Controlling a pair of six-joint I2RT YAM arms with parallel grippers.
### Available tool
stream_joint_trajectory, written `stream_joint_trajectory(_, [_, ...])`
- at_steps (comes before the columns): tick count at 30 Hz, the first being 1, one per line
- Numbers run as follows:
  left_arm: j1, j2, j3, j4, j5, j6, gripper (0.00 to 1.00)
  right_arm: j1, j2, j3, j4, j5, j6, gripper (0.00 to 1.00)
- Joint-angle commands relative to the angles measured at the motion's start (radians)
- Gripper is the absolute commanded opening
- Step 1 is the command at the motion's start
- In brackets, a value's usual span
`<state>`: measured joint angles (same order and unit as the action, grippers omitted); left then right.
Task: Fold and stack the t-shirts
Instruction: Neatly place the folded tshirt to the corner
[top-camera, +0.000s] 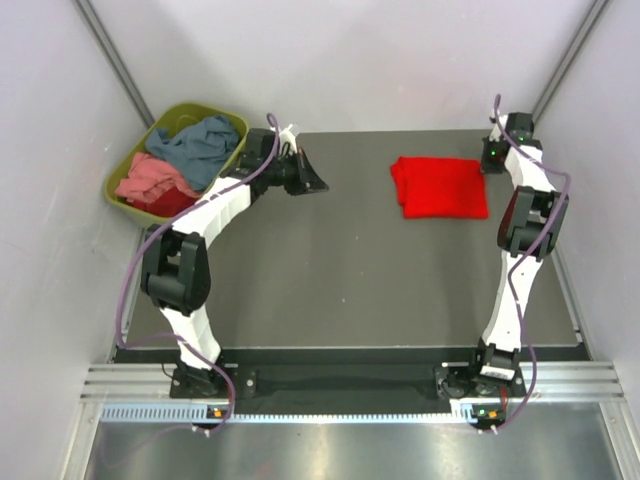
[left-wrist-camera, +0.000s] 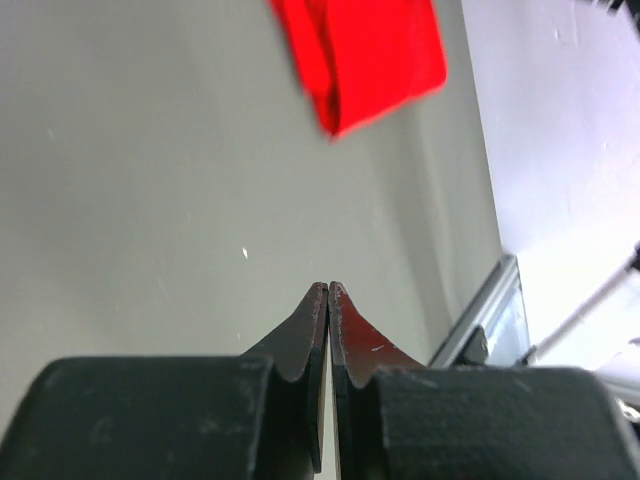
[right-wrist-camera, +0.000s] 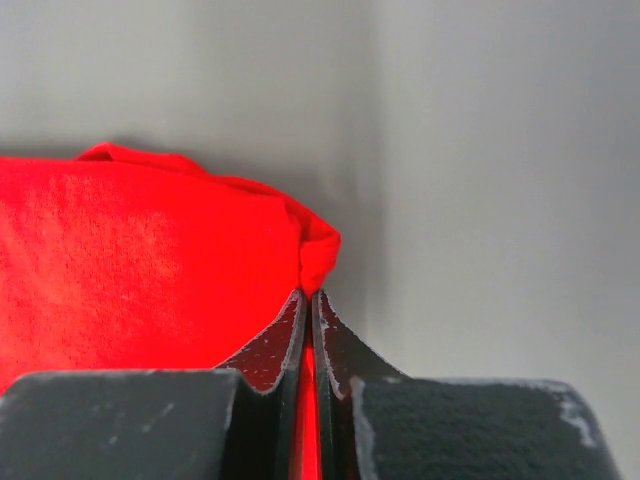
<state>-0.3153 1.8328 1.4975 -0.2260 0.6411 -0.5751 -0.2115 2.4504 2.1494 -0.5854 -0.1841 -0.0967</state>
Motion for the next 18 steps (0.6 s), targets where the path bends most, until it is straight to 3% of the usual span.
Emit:
stream_joint_trajectory(1, [-0.007,-0.052,-0.031,0.037,0.075,-0.023,0.06,-0.040,0.041,0.130,0.077,0.089,-0.040,0.00])
stream_joint_trajectory(6, [-0.015,-0.070,0.007,-0.085,0.043,0.063,0.06,-0.058,0.111,0.237,0.127,0.110,-0.101,0.00])
stream_joint_trajectory(9, [-0.015,-0.092,0.004,-0.085,0.045,0.063,0.06,-0.071,0.168,0.314,0.150,0.136,-0.094,0.00])
stream_joint_trajectory(18, [-0.016,-0.132,-0.013,-0.070,0.028,0.069,0.06,-0.075,0.194,0.340,0.292,0.179,-0.113,0.00])
